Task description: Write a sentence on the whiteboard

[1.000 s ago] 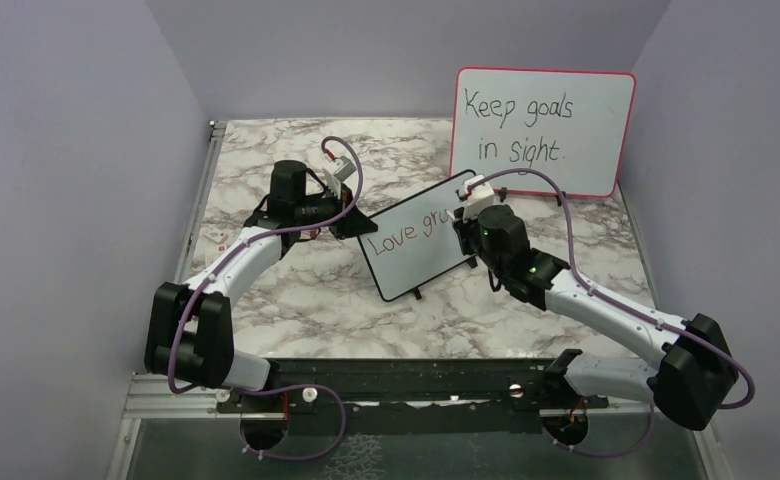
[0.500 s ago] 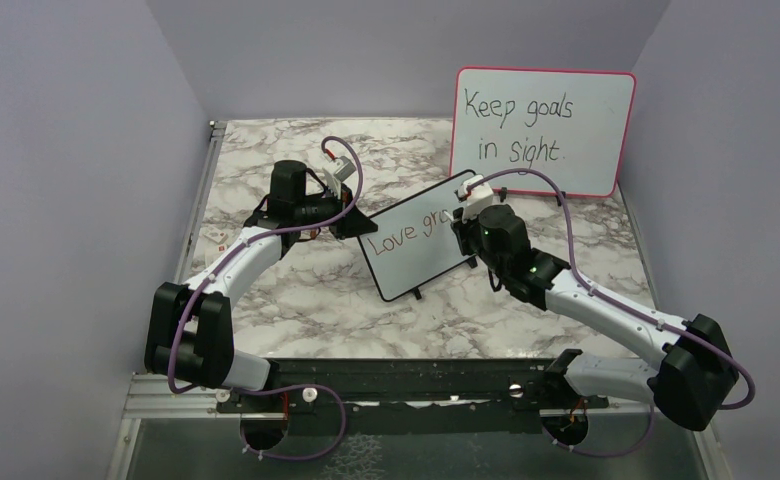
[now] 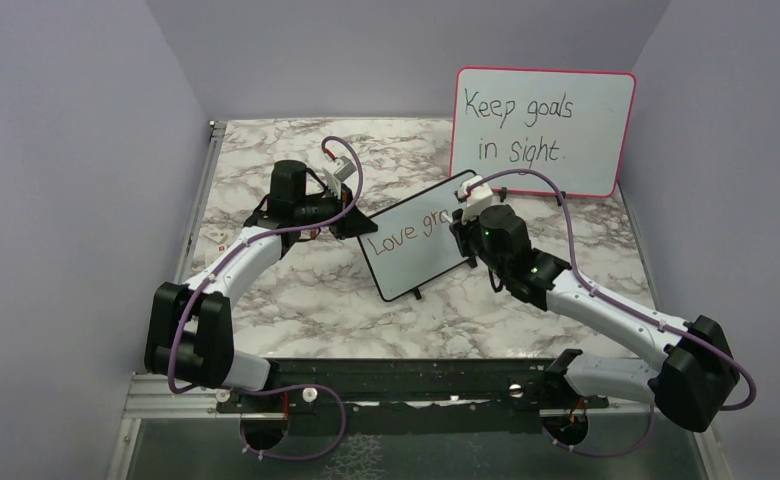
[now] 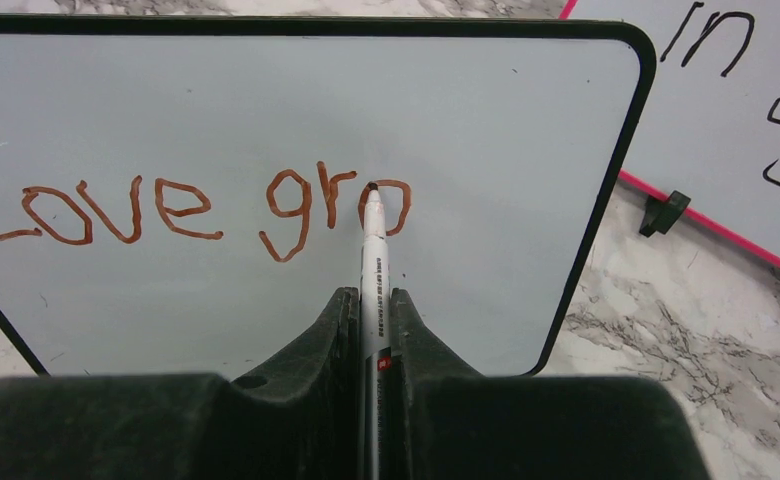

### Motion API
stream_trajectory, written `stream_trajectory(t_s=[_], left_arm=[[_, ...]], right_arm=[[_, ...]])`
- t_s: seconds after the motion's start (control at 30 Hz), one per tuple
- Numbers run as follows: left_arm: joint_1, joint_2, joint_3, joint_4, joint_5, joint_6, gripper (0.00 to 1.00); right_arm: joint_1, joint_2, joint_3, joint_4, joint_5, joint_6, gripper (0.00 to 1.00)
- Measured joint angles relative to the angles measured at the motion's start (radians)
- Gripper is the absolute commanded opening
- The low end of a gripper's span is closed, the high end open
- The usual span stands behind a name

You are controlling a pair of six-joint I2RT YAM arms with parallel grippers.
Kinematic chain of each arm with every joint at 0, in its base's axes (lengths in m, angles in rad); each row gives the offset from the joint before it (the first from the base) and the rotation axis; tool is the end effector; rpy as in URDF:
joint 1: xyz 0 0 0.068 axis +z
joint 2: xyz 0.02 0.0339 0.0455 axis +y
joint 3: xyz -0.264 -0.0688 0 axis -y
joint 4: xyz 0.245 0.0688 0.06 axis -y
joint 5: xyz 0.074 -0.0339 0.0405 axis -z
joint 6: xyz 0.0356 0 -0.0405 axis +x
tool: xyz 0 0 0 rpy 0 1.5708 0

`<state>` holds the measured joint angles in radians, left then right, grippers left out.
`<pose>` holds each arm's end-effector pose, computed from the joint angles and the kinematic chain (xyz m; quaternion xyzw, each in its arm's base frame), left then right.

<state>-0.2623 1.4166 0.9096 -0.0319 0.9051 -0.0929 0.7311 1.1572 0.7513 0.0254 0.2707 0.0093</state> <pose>0.2875 -0.1062 0.2586 0.2811 0.7612 -0.4527 0.3695 0.2023 0.1687 0.2734 -0.2190 0.7943 0.0968 0.5583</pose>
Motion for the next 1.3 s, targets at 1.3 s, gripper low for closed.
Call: stream_trajectory(t_s=[1.3], left_arm=[[-0.002, 0.003, 0.010, -0.018, 0.000, 0.008, 0.00]], right_arm=[[-0.033, -0.012, 0.000, 0.012, 0.037, -0.020, 0.00]])
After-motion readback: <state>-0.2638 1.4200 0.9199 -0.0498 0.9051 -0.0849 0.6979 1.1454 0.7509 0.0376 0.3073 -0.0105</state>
